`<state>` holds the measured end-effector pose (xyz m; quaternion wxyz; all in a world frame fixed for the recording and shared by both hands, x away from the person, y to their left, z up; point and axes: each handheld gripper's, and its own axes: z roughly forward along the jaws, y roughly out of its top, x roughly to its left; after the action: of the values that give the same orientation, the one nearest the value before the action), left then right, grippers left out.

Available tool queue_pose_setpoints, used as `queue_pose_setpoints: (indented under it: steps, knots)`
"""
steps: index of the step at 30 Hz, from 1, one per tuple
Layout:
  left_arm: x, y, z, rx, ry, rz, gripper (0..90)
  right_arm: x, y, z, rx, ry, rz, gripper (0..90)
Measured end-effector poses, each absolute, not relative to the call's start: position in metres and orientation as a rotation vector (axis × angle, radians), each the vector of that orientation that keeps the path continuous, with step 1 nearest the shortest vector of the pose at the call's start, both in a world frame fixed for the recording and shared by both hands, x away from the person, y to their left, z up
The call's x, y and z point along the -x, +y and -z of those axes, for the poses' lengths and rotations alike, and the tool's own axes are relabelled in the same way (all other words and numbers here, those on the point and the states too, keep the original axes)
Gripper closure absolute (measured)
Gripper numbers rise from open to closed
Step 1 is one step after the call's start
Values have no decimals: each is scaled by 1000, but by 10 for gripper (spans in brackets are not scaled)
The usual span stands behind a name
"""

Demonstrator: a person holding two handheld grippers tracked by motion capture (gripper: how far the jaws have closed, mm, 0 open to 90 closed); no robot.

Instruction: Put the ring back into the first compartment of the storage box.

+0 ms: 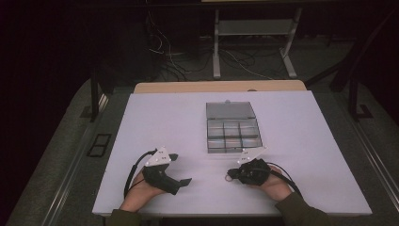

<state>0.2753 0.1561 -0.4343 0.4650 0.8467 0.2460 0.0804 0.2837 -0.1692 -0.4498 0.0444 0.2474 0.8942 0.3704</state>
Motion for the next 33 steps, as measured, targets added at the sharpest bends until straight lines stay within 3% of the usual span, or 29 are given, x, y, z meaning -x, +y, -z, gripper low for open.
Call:
queue_pose_setpoints:
  steps: [33]
  knots:
    - [-273,157,436,-2064,595,-187,0,-288,-185,432,-783,2697,-1256,858]
